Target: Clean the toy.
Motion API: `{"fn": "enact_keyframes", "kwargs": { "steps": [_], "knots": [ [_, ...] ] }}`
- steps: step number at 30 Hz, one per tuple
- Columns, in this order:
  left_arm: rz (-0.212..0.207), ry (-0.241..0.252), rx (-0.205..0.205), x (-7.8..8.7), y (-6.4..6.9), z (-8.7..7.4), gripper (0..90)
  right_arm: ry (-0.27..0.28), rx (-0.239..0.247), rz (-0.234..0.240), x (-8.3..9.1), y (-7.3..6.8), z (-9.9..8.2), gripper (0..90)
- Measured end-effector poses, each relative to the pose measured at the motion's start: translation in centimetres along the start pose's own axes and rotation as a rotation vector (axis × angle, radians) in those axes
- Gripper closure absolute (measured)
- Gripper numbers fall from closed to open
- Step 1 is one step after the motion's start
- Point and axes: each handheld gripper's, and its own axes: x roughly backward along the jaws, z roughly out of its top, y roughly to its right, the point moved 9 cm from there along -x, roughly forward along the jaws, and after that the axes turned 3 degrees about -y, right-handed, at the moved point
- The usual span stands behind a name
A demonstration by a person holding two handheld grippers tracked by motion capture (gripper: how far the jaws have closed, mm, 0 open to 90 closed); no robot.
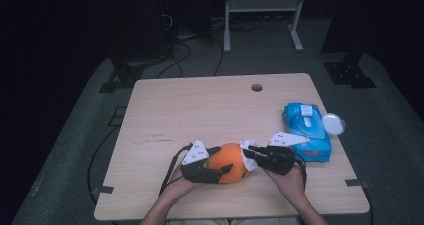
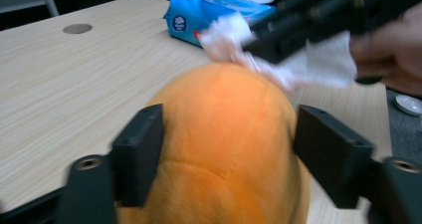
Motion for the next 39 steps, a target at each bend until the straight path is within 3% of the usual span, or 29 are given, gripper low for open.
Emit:
{"fn": "enact_keyframes", "kwargs": {
  "steps": [1,2,4,5,7,9,10,12,14,15,17,20,21,23,25,27,29,31,32,34,37,39],
  "knots": [
    [0.053,-0.014,0.021,-0.1,-0.7,-0.1,10.8,-0.006,-0.006,0.01,-0.1,0.0,-0.2,77.6],
    [0.056,-0.014,0.037,-0.1,-0.9,-0.2,6.9,-0.008,-0.01,0.014,0.0,0.0,-0.3,77.6],
    [0.014,-0.033,0.032,-0.4,-0.4,-0.7,11.6,-0.011,-0.013,0.016,0.0,0.0,-0.3,77.5],
    [-0.004,-0.039,0.015,-0.6,0.0,-0.9,19.5,-0.012,-0.013,0.012,0.1,-0.1,-0.3,77.5],
    [0.016,-0.033,-0.022,-0.6,0.3,-0.7,31.9,-0.01,-0.017,0.006,0.1,0.0,-0.2,77.5],
    [0.028,0.016,-0.067,-0.5,0.3,0.1,41.6,0.004,-0.035,0.008,0.2,0.3,0.0,77.5],
    [0.033,0.053,-0.082,-0.5,0.3,0.5,44.1,0.015,-0.046,0.007,0.3,0.5,0.2,77.5],
    [0.067,0.104,-0.155,-0.6,0.3,1.5,47.0,0.052,-0.082,0.023,0.6,0.9,0.6,77.6],
    [0.092,0.105,-0.217,-1.2,0.4,1.7,46.1,0.067,-0.098,0.023,0.6,1.1,0.7,77.6],
    [0.064,0.07,-0.195,-1.8,0.5,1.1,43.7,0.058,-0.094,0.01,0.5,1.2,0.6,77.6],
    [0.011,0.062,-0.131,-1.7,0.4,0.8,33.5,0.031,-0.098,0.005,0.0,1.4,-0.2,77.7],
    [0.015,0.094,-0.026,-0.3,-0.7,1.9,21.5,0.012,-0.071,0.02,-0.4,0.6,-0.8,77.9],
    [0.03,0.095,0.008,0.1,-1.2,2.0,21.2,0.004,-0.049,0.031,-0.6,-0.1,-0.8,77.9],
    [0.034,0.029,0.039,0.0,-1.9,0.9,22.7,-0.009,-0.01,0.073,-0.8,-1.7,-0.8,77.8],
    [-0.027,-0.011,0.078,-0.2,-1.6,-0.5,25.0,-0.026,0.017,0.084,-0.8,-2.4,-0.8,77.8],
    [-0.047,-0.017,0.06,0.0,-1.3,-1.1,27.9,-0.023,0.005,0.066,-0.5,-1.6,-0.8,77.8],
    [-0.053,-0.029,0.033,0.1,-1.0,-1.1,29.2,-0.016,-0.039,0.018,-0.3,0.0,-1.1,77.8],
    [-0.057,-0.031,0.034,0.1,-0.9,-1.0,29.0,-0.018,-0.091,0.01,-0.4,1.1,-1.5,77.7],
    [-0.063,-0.034,0.035,0.2,-0.9,-0.9,27.4,-0.016,-0.1,0.02,-0.6,1.0,-1.6,77.7],
    [-0.085,-0.064,0.049,0.8,-0.7,-0.6,22.5,-0.032,-0.072,0.017,-1.0,0.4,-1.7,77.8],
    [-0.099,-0.114,0.024,1.4,-0.4,-1.0,18.0,-0.034,-0.057,0.021,-1.2,0.1,-1.5,77.7],
    [-0.115,-0.138,0.012,1.0,-0.1,-1.9,17.7,-0.031,-0.079,0.03,-1.3,0.5,-1.6,77.6]
  ]
}}
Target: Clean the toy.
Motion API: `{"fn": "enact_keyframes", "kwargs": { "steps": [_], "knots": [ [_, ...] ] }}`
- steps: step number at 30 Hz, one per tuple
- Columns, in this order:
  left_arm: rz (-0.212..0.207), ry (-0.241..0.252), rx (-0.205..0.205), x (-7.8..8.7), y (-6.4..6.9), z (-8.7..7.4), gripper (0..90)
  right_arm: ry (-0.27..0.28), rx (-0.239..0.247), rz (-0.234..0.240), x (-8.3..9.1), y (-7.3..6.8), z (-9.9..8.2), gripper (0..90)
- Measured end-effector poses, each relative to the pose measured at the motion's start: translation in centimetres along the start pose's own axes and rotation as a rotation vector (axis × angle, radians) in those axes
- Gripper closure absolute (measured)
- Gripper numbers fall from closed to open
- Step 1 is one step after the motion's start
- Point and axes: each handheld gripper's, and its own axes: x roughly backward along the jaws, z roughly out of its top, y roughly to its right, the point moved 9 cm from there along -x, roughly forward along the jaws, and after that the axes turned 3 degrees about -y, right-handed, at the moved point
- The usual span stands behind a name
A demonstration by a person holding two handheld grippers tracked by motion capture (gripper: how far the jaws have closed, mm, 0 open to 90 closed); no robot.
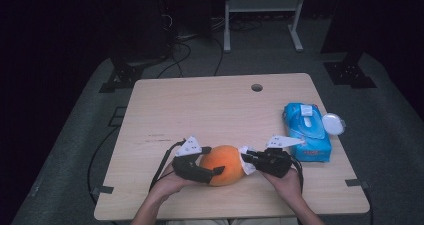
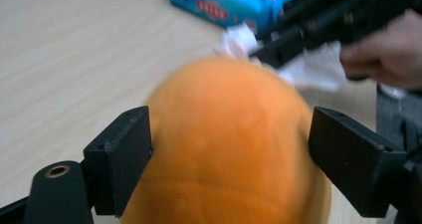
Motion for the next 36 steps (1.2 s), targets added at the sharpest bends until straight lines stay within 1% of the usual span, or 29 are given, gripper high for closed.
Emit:
{"fn": "enact_keyframes", "kwargs": {
  "steps": [1,3,5,6,8,10,11,12,14,15,16,17,18,19,20,21,22,23,24,26,27,28,29,31,32,33,34,35,36],
  "knots": [
    [0.007,-0.014,-0.013,-0.4,0.1,-0.3,18.5,0.0,-0.012,0.009,-0.1,0.1,-0.1,77.7],
    [0.042,-0.026,-0.057,-0.8,0.4,-0.4,29.3,-0.006,-0.028,0.018,-0.2,0.2,-0.3,78.0],
    [0.087,-0.002,-0.123,-0.9,0.4,0.0,39.6,-0.001,-0.039,0.028,-0.1,0.1,-0.3,78.3],
    [0.102,0.014,-0.145,-1.0,0.4,0.2,42.2,0.004,-0.041,0.029,0.0,0.1,-0.2,78.4],
    [0.146,0.019,-0.205,-1.1,0.3,0.7,44.2,0.013,-0.049,0.031,0.1,0.1,0.1,78.5],
    [0.188,0.016,-0.257,-1.3,0.2,1.0,45.5,0.03,-0.06,0.035,0.2,0.2,0.3,78.5],
    [0.205,0.014,-0.274,-1.5,0.1,1.1,45.8,0.036,-0.058,0.032,0.3,0.2,0.4,78.5],
    [0.211,0.014,-0.285,-1.7,0.1,1.2,45.7,0.044,-0.054,0.031,0.4,0.1,0.5,78.5],
    [0.206,0.01,-0.285,-1.8,0.2,1.3,45.4,0.066,-0.033,0.051,0.7,-0.6,1.1,78.5],
    [0.192,0.007,-0.272,-1.7,0.3,1.2,44.1,0.065,-0.009,0.048,0.8,-1.1,1.4,78.5],
    [0.17,0.013,-0.243,-1.5,0.2,1.2,40.5,0.055,0.016,0.039,0.7,-1.5,1.4,78.5],
    [0.139,0.033,-0.195,-1.2,0.1,1.3,35.2,0.045,0.031,0.034,0.6,-1.6,1.3,78.5],
    [0.11,0.063,-0.135,-1.0,-0.1,1.5,29.3,0.042,0.031,0.04,0.4,-1.7,1.1,78.6],
    [0.098,0.081,-0.088,-0.8,-0.3,1.6,23.3,0.035,0.033,0.042,0.3,-1.6,0.9,78.6],
    [0.106,0.076,-0.068,-0.8,-0.6,1.5,18.2,0.03,0.035,0.044,0.2,-1.7,0.7,78.6],
    [0.107,0.06,-0.056,-1.0,-0.7,1.3,15.7,0.033,0.038,0.045,0.2,-1.8,0.8,78.6],
    [0.099,0.042,-0.044,-1.3,-0.7,0.9,16.1,0.029,0.054,0.041,0.2,-2.0,0.9,78.5],
    [0.098,0.023,-0.05,-1.6,-0.5,0.5,20.3,0.029,0.071,0.039,0.2,-2.2,1.0,78.5],
    [0.115,0.016,-0.074,-1.9,-0.4,0.3,24.5,0.024,0.083,0.03,0.1,-2.3,1.0,78.5],
    [0.171,0.021,-0.143,-2.0,-0.2,0.4,35.5,0.011,0.089,0.016,0.0,-2.2,0.8,78.4],
    [0.203,0.028,-0.18,-2.1,-0.1,0.6,39.4,0.014,0.078,0.014,0.0,-2.0,0.7,78.4],
    [0.231,0.037,-0.216,-2.1,-0.1,0.9,41.8,0.02,0.074,0.007,0.0,-1.9,0.8,78.4],
    [0.258,0.045,-0.242,-2.1,-0.1,1.1,44.0,0.026,0.075,-0.001,0.1,-1.8,0.9,78.4],
    [0.307,0.054,-0.276,-2.2,-0.3,1.6,46.3,0.043,0.076,0.001,0.4,-1.9,1.2,78.4],
    [0.316,0.051,-0.286,-2.3,-0.4,1.6,46.3,0.042,0.08,0.004,0.4,-2.0,1.3,78.4],
    [0.303,0.047,-0.29,-2.4,-0.3,1.5,45.9,0.036,0.086,0.002,0.2,-2.1,1.2,78.3],
    [0.285,0.041,-0.282,-2.4,-0.3,1.3,45.0,0.026,0.092,0.002,0.0,-2.1,1.0,78.4],
    [0.263,0.041,-0.264,-2.2,-0.4,1.2,44.2,0.018,0.089,0.006,-0.3,-2.0,0.7,78.4],
    [0.241,0.042,-0.236,-2.0,-0.5,1.0,44.1,0.013,0.075,0.013,-0.3,-1.8,0.4,78.5]
  ]
}}
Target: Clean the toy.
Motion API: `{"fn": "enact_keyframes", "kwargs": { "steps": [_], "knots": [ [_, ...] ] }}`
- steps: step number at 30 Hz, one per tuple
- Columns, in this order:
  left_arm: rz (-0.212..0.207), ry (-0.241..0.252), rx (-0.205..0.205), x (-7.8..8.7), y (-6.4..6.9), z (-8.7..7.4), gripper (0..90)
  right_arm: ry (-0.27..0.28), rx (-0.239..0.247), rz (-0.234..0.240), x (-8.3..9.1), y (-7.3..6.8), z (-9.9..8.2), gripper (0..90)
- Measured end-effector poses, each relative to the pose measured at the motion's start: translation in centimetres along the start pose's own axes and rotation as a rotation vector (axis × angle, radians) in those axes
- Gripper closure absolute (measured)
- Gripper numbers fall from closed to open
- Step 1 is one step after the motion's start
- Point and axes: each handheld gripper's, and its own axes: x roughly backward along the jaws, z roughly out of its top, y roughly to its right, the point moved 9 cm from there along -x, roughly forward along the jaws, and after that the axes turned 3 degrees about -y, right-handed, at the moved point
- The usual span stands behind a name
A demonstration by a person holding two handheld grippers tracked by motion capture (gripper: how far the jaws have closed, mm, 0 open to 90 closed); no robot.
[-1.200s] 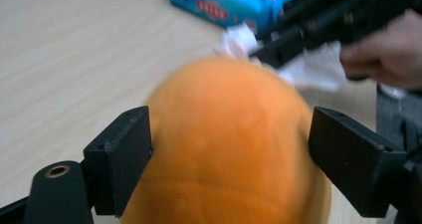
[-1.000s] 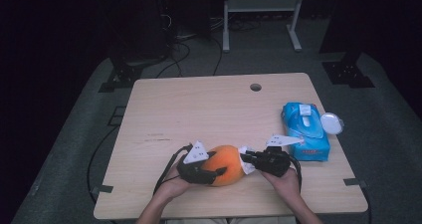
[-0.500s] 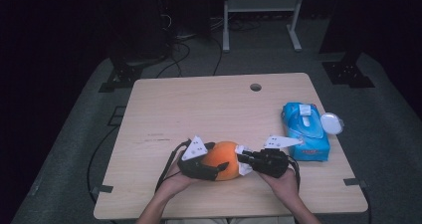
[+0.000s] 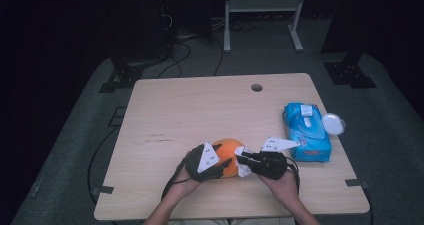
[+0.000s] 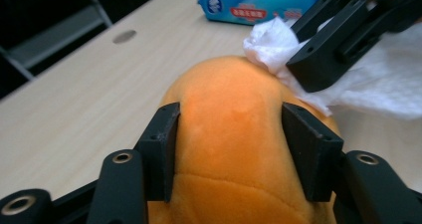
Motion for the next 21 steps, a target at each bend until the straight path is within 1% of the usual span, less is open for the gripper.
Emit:
{"fn": "enact_keyframes", "kwargs": {
  "steps": [1,2,3,5,6,8,9,11,14,16,17,19,21],
  "knots": [
    [-0.019,-0.002,0.026,0.2,-0.2,-0.3,44.0,-0.002,-0.009,-0.004,0.0,0.3,-0.1,78.5],
    [-0.039,-0.002,0.05,0.4,-0.3,-0.5,43.7,-0.007,-0.007,-0.028,0.1,0.7,-0.2,78.5],
    [-0.055,0.0,0.068,0.6,-0.5,-0.7,43.0,-0.01,-0.016,-0.041,0.2,1.2,-0.2,78.4],
    [-0.096,0.01,0.106,0.8,-0.5,-0.6,39.1,-0.017,-0.046,-0.045,0.1,1.7,-0.6,78.4],
    [-0.109,0.008,0.122,0.9,-0.5,-0.5,36.6,-0.021,-0.041,-0.052,0.1,1.7,-0.7,78.4],
    [-0.116,-0.001,0.134,0.9,-0.5,-0.6,35.7,-0.033,-0.032,-0.066,0.0,1.6,-0.6,78.4],
    [-0.115,-0.008,0.137,0.9,-0.5,-0.7,35.8,-0.035,-0.034,-0.065,0.0,1.6,-0.6,78.4],
    [-0.114,-0.017,0.139,0.9,-0.6,-1.0,35.9,-0.041,-0.035,-0.073,0.0,1.9,-0.9,78.4],
    [-0.12,-0.012,0.142,1.0,-0.8,-1.2,35.9,-0.065,-0.053,-0.094,0.0,2.6,-1.6,78.5],
    [-0.125,-0.006,0.153,1.1,-0.9,-1.3,35.9,-0.072,-0.058,-0.101,0.0,2.8,-1.7,78.4],
    [-0.127,-0.005,0.157,1.1,-1.0,-1.3,35.9,-0.069,-0.058,-0.1,0.1,2.8,-1.6,78.5],
    [-0.129,-0.002,0.152,1.2,-1.0,-1.4,35.5,-0.038,-0.058,-0.088,0.4,2.3,-0.8,78.4],
    [-0.136,-0.002,0.141,1.1,-0.7,-1.4,35.4,-0.002,-0.02,-0.061,0.5,1.1,0.2,78.4]
  ]
}}
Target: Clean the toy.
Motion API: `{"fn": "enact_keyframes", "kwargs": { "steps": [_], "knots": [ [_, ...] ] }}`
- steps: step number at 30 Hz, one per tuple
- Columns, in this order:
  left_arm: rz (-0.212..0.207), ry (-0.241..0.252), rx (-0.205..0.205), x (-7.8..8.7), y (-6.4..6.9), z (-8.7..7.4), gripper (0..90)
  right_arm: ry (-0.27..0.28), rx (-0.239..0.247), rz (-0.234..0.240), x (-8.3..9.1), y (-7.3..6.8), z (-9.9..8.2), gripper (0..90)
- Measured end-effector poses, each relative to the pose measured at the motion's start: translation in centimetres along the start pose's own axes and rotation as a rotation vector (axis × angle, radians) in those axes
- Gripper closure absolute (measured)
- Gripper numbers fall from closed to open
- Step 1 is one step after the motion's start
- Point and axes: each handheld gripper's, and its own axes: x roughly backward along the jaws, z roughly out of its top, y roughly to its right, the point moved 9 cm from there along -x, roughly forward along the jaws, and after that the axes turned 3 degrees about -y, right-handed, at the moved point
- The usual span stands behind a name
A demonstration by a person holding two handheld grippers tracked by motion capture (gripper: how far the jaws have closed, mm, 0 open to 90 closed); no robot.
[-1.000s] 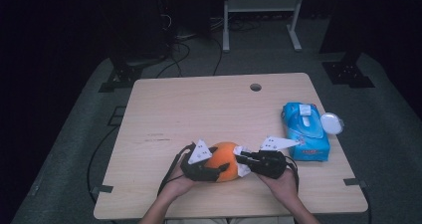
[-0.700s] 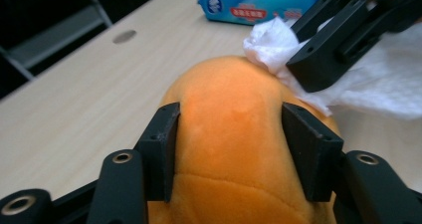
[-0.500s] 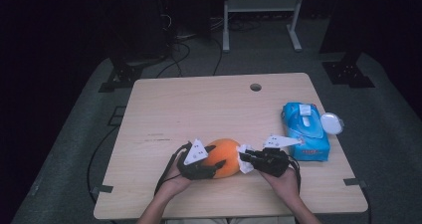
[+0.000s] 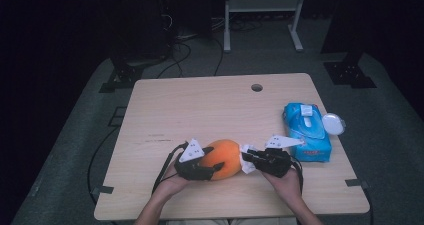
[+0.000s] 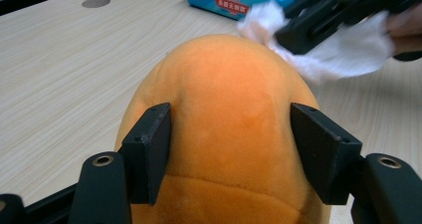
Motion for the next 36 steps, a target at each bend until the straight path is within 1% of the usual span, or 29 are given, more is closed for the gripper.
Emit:
{"fn": "enact_keyframes", "kwargs": {
  "steps": [1,2,3,5,6,7,8,9,11,13,14,15,16,17,18,19,20,21,22,24,26,27,28,29,30,31,33,34,36],
  "knots": [
    [0.001,-0.005,-0.008,-0.1,0.1,0.0,35.4,0.007,0.017,0.005,0.0,-0.5,0.3,78.4],
    [0.002,-0.011,-0.014,-0.1,0.2,0.0,35.2,-0.001,0.031,0.004,-0.2,-0.7,0.3,78.4],
    [-0.002,-0.009,-0.013,0.0,0.2,0.0,35.1,-0.012,0.032,0.003,-0.4,-0.6,0.0,78.3],
    [-0.011,-0.002,-0.007,0.0,0.3,0.1,34.0,-0.03,-0.003,0.0,-0.8,0.3,-0.8,78.3],
    [-0.016,0.004,-0.001,0.0,0.3,0.2,32.7,-0.042,-0.011,-0.019,-0.8,0.9,-1.2,78.3],
    [-0.018,0.007,0.005,0.0,0.3,0.2,31.2,-0.054,-0.03,-0.034,-0.8,1.5,-1.6,78.3],
    [-0.016,0.007,0.003,0.0,0.3,0.2,30.9,-0.061,-0.048,-0.038,-0.7,1.8,-1.8,78.2],
    [-0.011,0.004,-0.001,-0.1,0.3,0.2,30.5,-0.059,-0.055,-0.04,-0.6,1.8,-1.7,78.2],
    [-0.011,0.0,-0.014,-0.2,0.4,0.2,30.3,-0.022,-0.026,-0.03,-0.2,0.8,-0.7,78.1],
    [-0.017,0.002,-0.023,-0.4,0.7,0.3,30.3,0.022,0.022,0.002,0.1,-0.7,0.6,78.2],
    [-0.018,0.0,-0.023,-0.4,0.8,0.3,29.6,0.019,0.054,0.003,0.0,-1.2,0.9,78.2],
    [-0.023,-0.003,-0.027,-0.3,0.8,0.4,28.6,0.008,0.057,0.002,-0.3,-1.4,0.8,78.2],
    [-0.033,0.004,-0.024,0.0,0.7,0.6,27.1,-0.002,0.058,0.0,-0.6,-1.2,0.4,78.2],
    [-0.038,0.016,-0.007,0.3,0.5,0.7,25.8,-0.01,0.041,0.004,-0.9,-0.9,0.0,78.3],
    [-0.024,0.026,0.014,0.7,0.1,0.9,23.4,-0.02,0.016,0.005,-1.0,-0.5,-0.4,78.3],
    [-0.009,0.026,0.04,0.9,-0.4,0.8,19.3,-0.021,0.003,-0.006,-0.9,0.0,-0.5,78.2],
    [-0.014,0.027,0.065,1.0,-0.6,0.7,18.3,-0.024,-0.007,-0.017,-0.7,0.3,-0.5,78.2],
    [-0.026,0.018,0.08,0.9,-0.7,0.4,18.4,-0.027,-0.014,-0.024,-0.5,0.5,-0.5,78.2],
    [-0.035,0.006,0.072,0.7,-0.5,0.0,20.4,-0.025,-0.014,-0.024,-0.4,0.5,-0.4,78.2],
    [-0.043,-0.005,0.048,0.4,-0.2,-0.1,24.1,0.002,0.013,-0.019,-0.2,-0.3,0.2,78.2],
    [-0.049,-0.003,0.024,0.2,0.2,0.2,26.5,0.037,0.053,0.023,0.0,-1.8,1.1,78.1],
    [-0.046,-0.006,0.011,0.1,0.3,0.3,26.5,0.047,0.077,0.034,0.0,-2.4,1.4,78.1],
    [-0.044,-0.005,0.005,0.1,0.4,0.4,26.5,0.046,0.104,0.03,-0.1,-2.7,1.4,78.1],
    [-0.046,-0.008,-0.003,0.2,0.4,0.4,26.3,0.031,0.114,0.018,-0.5,-2.7,1.3,78.2],
    [-0.051,0.0,-0.001,0.4,0.3,0.4,25.0,0.018,0.103,0.016,-0.7,-2.4,1.0,78.3],
    [-0.052,0.014,0.017,0.6,0.1,0.6,23.5,0.014,0.084,0.021,-0.9,-2.0,0.7,78.3],
    [-0.056,0.034,0.064,0.9,-0.2,0.6,18.9,0.011,0.062,0.0,-0.8,-1.1,0.5,78.3],
    [-0.06,0.03,0.075,0.9,-0.2,0.5,18.1,0.012,0.047,-0.008,-0.6,-0.8,0.5,78.3],
    [-0.074,0.01,0.08,0.5,0.0,0.2,17.7,0.01,0.033,-0.018,-0.4,-0.5,0.5,78.3]
  ]
}}
